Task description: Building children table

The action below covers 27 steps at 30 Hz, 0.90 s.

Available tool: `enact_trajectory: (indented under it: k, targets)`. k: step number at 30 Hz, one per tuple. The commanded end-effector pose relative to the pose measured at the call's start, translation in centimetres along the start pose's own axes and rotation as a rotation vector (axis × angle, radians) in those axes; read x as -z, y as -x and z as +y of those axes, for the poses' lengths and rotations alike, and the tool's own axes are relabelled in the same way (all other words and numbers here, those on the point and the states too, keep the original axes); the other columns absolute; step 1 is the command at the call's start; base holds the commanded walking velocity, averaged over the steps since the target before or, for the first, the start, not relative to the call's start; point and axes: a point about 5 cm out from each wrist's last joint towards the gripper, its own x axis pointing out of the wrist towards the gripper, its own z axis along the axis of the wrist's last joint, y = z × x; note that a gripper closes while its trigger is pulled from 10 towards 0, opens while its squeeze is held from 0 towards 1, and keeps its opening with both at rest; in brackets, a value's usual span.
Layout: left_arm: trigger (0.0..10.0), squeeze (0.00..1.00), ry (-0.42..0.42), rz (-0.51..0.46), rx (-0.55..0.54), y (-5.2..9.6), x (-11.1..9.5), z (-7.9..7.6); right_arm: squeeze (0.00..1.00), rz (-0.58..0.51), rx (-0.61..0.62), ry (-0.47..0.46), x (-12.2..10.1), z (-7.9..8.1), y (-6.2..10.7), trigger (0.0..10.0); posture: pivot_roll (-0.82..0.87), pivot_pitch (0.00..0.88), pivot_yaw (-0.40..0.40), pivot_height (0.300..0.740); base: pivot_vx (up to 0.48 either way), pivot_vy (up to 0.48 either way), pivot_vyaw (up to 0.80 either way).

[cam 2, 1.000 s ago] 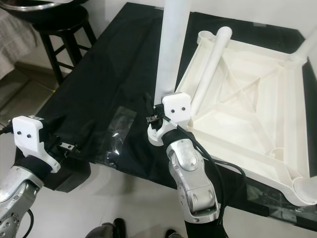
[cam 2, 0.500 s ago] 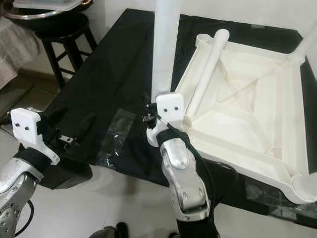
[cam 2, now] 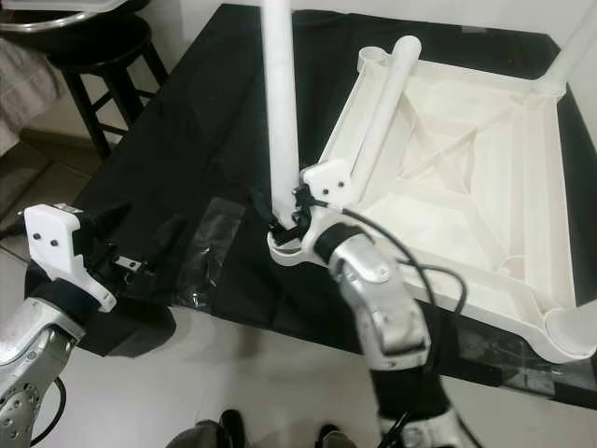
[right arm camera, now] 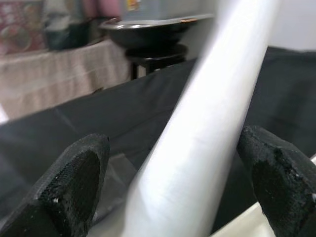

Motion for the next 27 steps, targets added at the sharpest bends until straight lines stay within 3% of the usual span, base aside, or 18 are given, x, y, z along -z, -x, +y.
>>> enact_trajectory:
  k: [1,4,6,8,17,27]
  targets:
    - [10.0,0.00,0.001,0.008,-0.005,0.3,0.3,-0.1,0.00,0.000,-0.051,-0.016,0.4,0.5,-0.1,10.0,0.05,0.262,0.039,0.740,0.000,0.000,0.00]
    - [10.0,0.00,0.000,0.008,-0.005,0.3,0.3,-0.1,0.00,0.017,-0.080,-0.010,0.3,-0.3,-0.1,10.0,0.05,0.262,0.039,0.740,0.000,0.000,0.00]
    - [10.0,0.00,0.000,0.006,-0.016,0.5,0.3,-0.1,0.00,0.122,0.021,0.044,0.2,-3.3,-1.7,10.0,0.05,0.265,0.025,0.740,0.000,0.000,0.00]
    - [10.0,0.00,-0.001,0.005,-0.022,0.6,0.3,0.0,0.00,0.162,0.079,0.058,-0.2,-4.7,-2.5,10.0,0.06,0.265,0.023,0.740,0.000,0.000,0.00]
    - [10.0,0.00,-0.019,0.003,-0.021,0.0,0.0,0.7,0.00,0.155,0.183,-0.015,0.8,-4.4,-3.1,10.0,0.06,0.256,0.033,0.740,0.000,0.000,0.00]
    - [10.0,0.00,-0.011,0.019,0.008,-0.9,0.5,0.8,0.00,0.073,0.302,-0.136,1.6,-3.6,-2.0,10.0,0.04,0.232,0.041,0.740,0.000,0.000,0.00]
